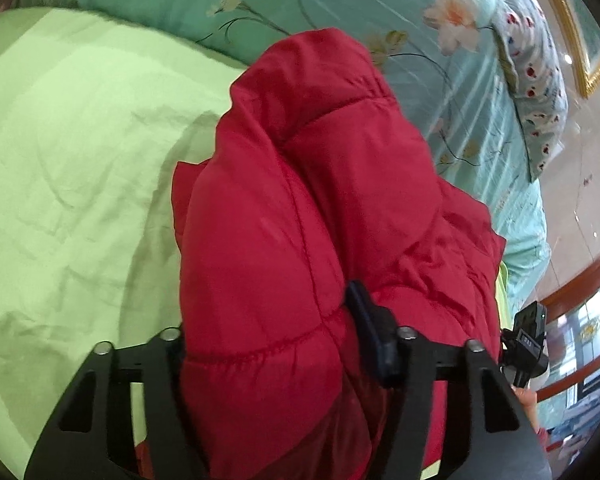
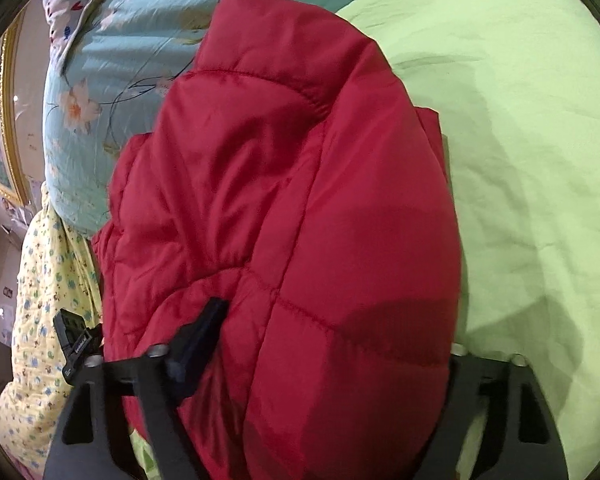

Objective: Fold large clothes

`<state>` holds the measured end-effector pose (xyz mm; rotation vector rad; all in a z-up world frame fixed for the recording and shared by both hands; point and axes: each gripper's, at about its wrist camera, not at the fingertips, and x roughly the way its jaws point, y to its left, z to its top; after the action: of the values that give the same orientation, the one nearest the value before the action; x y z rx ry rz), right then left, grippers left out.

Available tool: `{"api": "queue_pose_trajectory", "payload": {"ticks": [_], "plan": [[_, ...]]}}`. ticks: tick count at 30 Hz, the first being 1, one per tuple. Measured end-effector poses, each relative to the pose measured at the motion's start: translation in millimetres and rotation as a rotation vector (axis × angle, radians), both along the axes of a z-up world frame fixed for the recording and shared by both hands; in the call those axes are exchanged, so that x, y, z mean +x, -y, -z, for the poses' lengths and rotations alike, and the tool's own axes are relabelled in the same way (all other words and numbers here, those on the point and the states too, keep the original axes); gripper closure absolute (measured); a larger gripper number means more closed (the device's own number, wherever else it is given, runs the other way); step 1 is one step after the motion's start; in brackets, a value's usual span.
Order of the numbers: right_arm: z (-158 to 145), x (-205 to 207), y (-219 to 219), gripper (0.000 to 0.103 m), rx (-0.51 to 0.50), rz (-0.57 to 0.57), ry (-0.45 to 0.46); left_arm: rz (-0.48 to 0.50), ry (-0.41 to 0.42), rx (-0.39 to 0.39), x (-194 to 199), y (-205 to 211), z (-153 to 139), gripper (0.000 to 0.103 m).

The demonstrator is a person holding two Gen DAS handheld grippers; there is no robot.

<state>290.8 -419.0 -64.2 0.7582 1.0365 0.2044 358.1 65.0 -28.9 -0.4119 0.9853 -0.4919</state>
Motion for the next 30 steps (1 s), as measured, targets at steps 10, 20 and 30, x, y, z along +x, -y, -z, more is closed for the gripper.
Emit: {"api": "queue_pose_trajectory", "payload": {"ticks": [10,20,30], "plan": [[-54,-35,-28,0.063,-0.030,-0.038,0.079,0.020,0.107,-0.007,-47,-7,-49,0.065],[-66,-104,-52,0.064,0.004,-0.082,0.097,0.009,0.103,-0.043,-126,-55,-49,0.066],[-66,-135,-66,0.063,0.040,-0.083,0.090,0.008,0.058,-0.067,-173,-82,-35,0.066]]}}
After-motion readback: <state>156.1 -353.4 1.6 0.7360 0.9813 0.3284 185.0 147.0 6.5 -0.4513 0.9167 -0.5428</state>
